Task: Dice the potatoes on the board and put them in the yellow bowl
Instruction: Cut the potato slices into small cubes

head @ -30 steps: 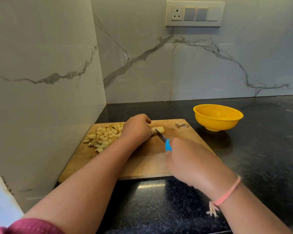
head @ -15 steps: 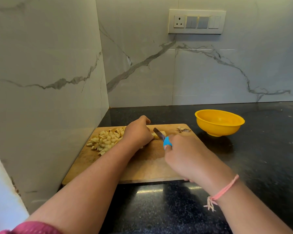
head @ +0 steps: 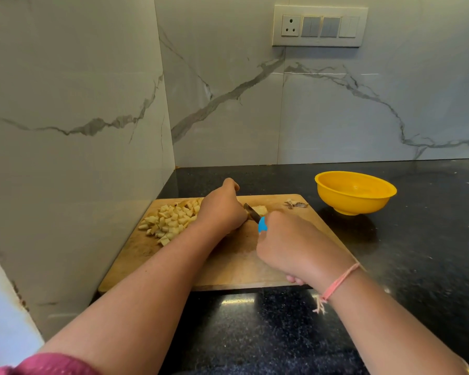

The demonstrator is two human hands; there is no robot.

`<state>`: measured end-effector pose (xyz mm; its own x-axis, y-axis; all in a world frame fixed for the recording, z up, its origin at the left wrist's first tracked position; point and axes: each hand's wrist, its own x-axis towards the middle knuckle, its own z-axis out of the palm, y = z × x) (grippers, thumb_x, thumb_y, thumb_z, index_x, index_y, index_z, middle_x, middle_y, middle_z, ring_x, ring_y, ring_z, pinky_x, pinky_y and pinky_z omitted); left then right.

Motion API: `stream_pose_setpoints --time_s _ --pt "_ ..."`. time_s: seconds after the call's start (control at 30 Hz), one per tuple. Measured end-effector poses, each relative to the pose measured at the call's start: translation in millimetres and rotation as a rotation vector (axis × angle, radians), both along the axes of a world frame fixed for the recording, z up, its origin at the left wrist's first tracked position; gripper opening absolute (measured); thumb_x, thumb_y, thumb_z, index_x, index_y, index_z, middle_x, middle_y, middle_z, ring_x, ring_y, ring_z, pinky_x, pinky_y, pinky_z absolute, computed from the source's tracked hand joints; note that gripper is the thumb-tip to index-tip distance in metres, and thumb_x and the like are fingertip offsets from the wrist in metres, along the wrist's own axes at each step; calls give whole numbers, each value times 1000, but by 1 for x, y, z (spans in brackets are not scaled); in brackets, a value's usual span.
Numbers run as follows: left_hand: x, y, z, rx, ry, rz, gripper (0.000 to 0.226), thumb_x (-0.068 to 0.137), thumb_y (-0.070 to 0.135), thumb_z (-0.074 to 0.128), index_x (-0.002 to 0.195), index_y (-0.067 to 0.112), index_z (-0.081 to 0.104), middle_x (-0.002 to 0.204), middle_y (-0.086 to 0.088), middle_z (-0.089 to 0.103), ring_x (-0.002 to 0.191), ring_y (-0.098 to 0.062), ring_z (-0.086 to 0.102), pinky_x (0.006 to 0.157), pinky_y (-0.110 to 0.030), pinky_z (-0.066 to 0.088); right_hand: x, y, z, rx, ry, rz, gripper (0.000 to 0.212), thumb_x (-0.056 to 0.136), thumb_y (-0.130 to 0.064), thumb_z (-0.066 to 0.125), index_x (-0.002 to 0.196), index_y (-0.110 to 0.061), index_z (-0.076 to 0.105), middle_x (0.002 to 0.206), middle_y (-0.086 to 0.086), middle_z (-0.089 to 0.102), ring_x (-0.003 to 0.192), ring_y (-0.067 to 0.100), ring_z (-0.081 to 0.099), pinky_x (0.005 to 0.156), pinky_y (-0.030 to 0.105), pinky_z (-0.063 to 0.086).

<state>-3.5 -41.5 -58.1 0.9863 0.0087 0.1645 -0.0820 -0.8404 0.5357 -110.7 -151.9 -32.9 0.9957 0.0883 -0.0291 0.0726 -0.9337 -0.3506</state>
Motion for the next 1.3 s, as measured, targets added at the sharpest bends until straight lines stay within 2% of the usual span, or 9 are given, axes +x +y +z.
stream_pose_setpoints --time_s 0.13,0.4,0.53,0.63,0.77,0.9,1.07,1.2,1.3 --pt "-4 -1 -1 -10 -19 -4 59 87 13 66 137 21 34 106 -1 61 85 -12 59 71 -27 55 -10 -4 -1 -32 23 -5 29 98 -27 41 125 -18 42 75 -2 43 60 9 43 59 23 46" --pt "-8 -1 1 22 -4 -58 58 89 10 62 138 21 34 109 -3 61 88 -14 60 79 -32 57 -36 -26 11 -115 90 -10 40 98 -30 39 138 -26 36 76 -2 49 49 7 50 42 18 42" --pt "-11 2 4 73 0 -86 55 90 14 62 137 20 35 107 -2 60 89 -14 60 81 -32 57 -26 -41 27 7 100 -28 43 98 -30 37 141 -24 36 69 6 60 38 10 49 36 18 40" --pt "-12 4 8 141 30 -103 46 91 20 62 133 19 43 112 -3 60 94 -17 60 83 -33 55 -10 -45 36 85 35 -27 42 98 -23 37 139 -20 40 61 6 56 30 8 44 33 14 34" --pt "-12 3 11 267 50 -138 29 94 24 58 122 18 59 112 -2 62 97 -17 59 89 -33 54 22 -43 48 140 10 -33 37 98 -21 39 133 -13 47 62 8 55 36 11 46 32 13 33" --pt "-11 3 12 416 38 -160 23 96 29 53 118 22 57 114 -1 61 98 -16 56 89 -34 53 55 -39 38 235 -63 -6 38 98 -20 38 135 -15 45 63 8 54 38 12 46 34 14 35" --pt "-12 5 13 557 -6 -130 26 95 21 50 121 25 56 121 -4 56 112 -24 48 97 -42 45 73 -47 6 272 -138 -35 40 100 -28 37 138 -19 42 62 4 55 41 11 48 36 17 36" --pt "-16 2 16 444 -44 -134 30 93 19 53 123 26 54 123 0 57 112 -21 50 97 -41 46 80 -53 -1 293 -228 -76 41 100 -31 37 139 -19 41 65 3 57 44 11 51 37 18 38" --pt "-19 -4 14 331 -2 -215 27 93 19 54 120 26 56 121 3 58 106 -14 54 93 -34 51 82 -52 -3 313 -247 -77 42 100 -32 38 140 -18 40 68 2 57 46 10 51 38 18 38"
